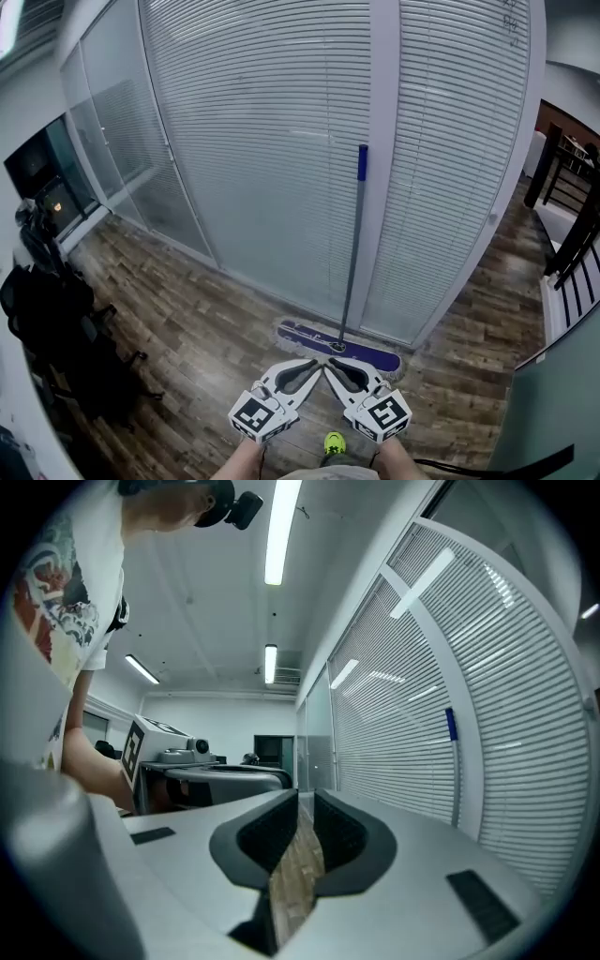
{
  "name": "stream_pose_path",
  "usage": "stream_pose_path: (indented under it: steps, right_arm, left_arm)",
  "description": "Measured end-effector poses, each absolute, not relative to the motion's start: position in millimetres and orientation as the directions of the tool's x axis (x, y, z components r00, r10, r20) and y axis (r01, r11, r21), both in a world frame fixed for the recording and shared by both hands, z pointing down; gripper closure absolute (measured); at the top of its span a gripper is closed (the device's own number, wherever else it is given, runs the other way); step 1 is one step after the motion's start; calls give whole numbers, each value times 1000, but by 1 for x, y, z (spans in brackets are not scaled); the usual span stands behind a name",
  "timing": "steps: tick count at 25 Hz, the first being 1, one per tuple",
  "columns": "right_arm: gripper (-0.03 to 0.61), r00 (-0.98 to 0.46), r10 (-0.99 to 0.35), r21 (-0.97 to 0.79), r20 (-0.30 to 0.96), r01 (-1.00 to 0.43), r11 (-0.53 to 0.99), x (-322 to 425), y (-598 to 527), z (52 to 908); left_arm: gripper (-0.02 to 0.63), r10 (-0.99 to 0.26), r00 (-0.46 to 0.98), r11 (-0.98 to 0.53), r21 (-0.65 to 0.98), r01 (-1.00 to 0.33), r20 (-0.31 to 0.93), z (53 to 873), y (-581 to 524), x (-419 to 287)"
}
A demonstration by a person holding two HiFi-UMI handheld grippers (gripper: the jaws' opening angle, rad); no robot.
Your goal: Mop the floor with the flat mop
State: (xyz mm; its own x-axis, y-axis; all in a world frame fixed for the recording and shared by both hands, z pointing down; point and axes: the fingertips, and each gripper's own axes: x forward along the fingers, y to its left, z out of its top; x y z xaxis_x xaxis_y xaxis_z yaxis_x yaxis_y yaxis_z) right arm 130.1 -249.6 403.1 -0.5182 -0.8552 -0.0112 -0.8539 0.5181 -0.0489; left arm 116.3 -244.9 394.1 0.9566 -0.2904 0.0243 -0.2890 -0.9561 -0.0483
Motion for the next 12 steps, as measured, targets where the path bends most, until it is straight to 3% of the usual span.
stream_pose_path:
  steps: [12]
  right_arm:
    - [538,-526,-851,-43,-9,-850,526,225,-341,411]
  left_arm:
    - [580,-323,946,-943,-104,-317,41,396,-338,210]
